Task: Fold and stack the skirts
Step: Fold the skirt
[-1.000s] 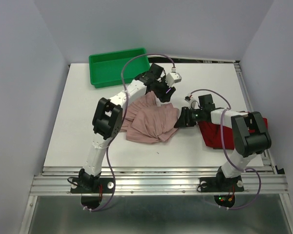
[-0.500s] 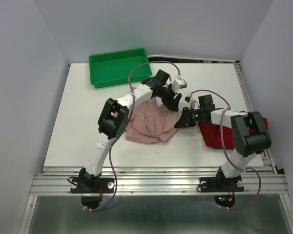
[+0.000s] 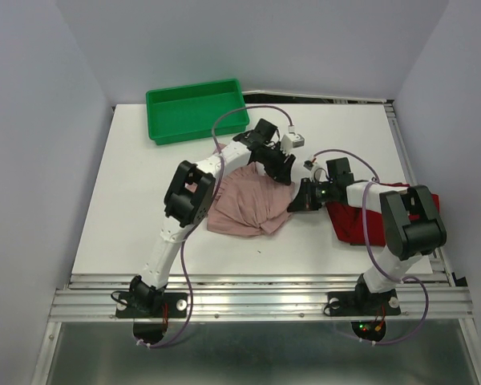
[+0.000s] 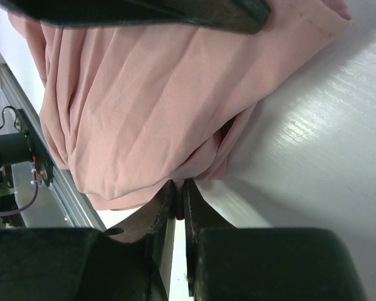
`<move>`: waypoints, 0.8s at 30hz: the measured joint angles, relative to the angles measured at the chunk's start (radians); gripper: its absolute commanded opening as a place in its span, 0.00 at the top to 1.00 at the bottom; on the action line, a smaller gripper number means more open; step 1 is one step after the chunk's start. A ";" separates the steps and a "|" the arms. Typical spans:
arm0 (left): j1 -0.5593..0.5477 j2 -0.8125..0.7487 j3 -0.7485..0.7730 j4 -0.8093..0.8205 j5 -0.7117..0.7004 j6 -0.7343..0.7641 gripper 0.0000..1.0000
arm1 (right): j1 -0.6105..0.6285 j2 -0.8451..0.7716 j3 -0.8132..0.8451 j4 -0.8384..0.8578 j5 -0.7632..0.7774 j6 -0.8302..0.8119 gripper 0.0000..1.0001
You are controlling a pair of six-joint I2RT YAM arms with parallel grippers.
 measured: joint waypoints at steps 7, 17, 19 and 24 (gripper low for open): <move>0.002 0.005 0.000 -0.001 0.018 -0.008 1.00 | 0.000 -0.007 -0.001 0.000 0.000 0.007 0.93; 0.060 -0.059 -0.025 -0.006 -0.051 0.006 1.00 | 0.000 -0.034 -0.029 0.029 -0.011 0.041 0.99; 0.089 -0.101 -0.039 -0.006 -0.103 0.011 1.00 | 0.000 -0.052 -0.045 0.038 -0.018 0.049 0.99; 0.161 -0.203 -0.047 0.003 -0.238 0.045 1.00 | 0.000 -0.097 -0.078 0.054 -0.030 0.076 0.99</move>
